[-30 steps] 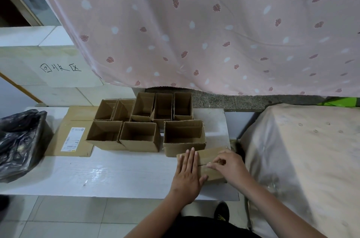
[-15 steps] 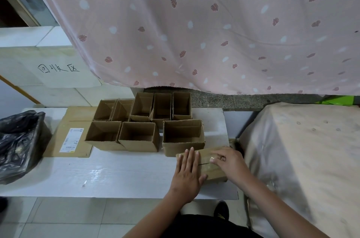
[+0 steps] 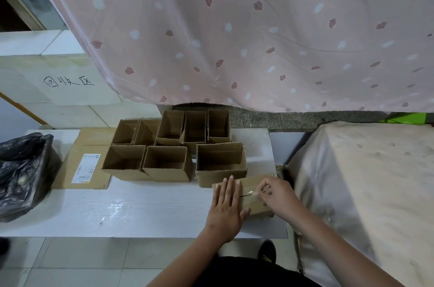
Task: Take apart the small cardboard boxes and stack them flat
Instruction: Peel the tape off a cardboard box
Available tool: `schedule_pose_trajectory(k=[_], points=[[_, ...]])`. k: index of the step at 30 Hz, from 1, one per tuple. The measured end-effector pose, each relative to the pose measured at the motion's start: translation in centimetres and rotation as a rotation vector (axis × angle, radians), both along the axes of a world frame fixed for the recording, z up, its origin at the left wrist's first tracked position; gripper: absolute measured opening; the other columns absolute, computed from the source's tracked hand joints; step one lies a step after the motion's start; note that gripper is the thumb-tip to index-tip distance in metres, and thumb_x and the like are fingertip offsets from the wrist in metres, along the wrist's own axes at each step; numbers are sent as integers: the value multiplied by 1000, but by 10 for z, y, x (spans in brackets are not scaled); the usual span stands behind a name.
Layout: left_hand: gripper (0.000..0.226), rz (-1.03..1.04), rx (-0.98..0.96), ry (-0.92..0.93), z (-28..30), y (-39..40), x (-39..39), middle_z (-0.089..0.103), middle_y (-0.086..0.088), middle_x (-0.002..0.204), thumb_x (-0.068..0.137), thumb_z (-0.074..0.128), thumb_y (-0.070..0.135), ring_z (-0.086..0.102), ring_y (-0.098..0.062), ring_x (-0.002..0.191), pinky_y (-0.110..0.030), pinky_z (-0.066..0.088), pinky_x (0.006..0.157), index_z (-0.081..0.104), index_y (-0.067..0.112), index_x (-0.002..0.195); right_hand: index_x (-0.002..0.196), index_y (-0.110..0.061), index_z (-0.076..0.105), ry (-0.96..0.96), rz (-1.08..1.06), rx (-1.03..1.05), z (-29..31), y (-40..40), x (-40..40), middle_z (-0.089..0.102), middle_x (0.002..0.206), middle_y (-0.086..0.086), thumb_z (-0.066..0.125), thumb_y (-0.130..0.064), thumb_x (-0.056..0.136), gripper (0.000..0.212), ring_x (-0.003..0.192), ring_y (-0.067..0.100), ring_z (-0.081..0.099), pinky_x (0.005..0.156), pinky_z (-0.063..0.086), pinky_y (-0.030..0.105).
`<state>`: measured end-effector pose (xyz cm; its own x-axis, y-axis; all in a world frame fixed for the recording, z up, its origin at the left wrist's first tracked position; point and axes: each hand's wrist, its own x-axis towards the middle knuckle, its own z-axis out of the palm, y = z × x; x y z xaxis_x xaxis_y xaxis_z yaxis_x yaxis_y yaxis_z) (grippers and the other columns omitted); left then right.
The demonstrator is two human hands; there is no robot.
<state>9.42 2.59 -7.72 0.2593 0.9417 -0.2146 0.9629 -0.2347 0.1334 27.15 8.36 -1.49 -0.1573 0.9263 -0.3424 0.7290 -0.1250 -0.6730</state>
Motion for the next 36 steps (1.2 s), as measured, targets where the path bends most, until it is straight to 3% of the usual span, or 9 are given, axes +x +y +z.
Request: schedule_pose_trajectory(k=[2,6,15,20,22,26,28,32,36], points=[[72,20,-10,44,3,-2,1,24,-22,160,103,25,54,18,-36,150,-47,10,114,30,3,154,79,-37,59,-105,101,73,-1,0,0,59,80,-17,76,-21,85,24,74,-3,56,64,42,16],[72,22,49,33,1,0,0,30,-21,158,102,24,53,28,-36,146,-47,15,112,36,3,152,135,-36,56,-118,322,78,-4,-1,-7,52,112,-16,61,-6,93,51,105,5,52,95,45,26],[74,-18,-21,-28,-9,3,-2,-27,-14,160,101,3,57,-28,-33,147,-47,-14,118,-18,11,154,126,-24,65,-290,379,39,-7,3,-19,53,126,3,53,-24,102,28,108,20,58,94,49,32],[74,-13,3,-31,-8,3,-2,-12,-18,163,103,12,55,-14,-36,150,-47,-7,118,-2,7,157,95,-16,69,-254,340,41,-8,10,-16,53,98,-5,67,-20,92,5,92,13,57,85,48,26],[74,-2,25,-20,-8,4,-2,-3,-19,163,103,15,55,-5,-36,151,-47,-2,117,7,5,158,88,-19,66,-238,317,60,-7,10,-13,51,97,-7,70,-14,90,6,89,9,53,84,47,23],[76,-10,-22,-66,-11,4,-2,-27,-13,161,100,4,58,-33,-26,147,-48,-13,120,-16,11,155,80,-22,60,-214,321,89,-7,7,-10,46,101,-9,68,-7,89,19,92,9,52,87,47,21],[75,1,-10,-53,-9,5,-2,-19,-16,162,101,7,57,-22,-32,150,-48,-8,119,-8,8,157,78,-22,62,-191,308,113,-10,5,-11,41,112,-10,69,-6,88,20,98,9,51,91,47,23],[74,-10,14,-33,-4,5,-1,-10,-18,163,103,11,55,-13,-37,149,-48,-5,117,-1,7,157,88,-17,69,-201,297,136,-8,6,-16,42,120,-10,68,-8,90,10,103,10,54,93,48,26],[74,-4,18,-22,-4,4,-1,-3,-19,163,103,13,54,-6,-37,151,-48,-2,117,9,5,158,118,-27,46,-267,401,160,-4,6,-20,55,115,-5,61,-6,91,37,105,18,58,85,49,32]])
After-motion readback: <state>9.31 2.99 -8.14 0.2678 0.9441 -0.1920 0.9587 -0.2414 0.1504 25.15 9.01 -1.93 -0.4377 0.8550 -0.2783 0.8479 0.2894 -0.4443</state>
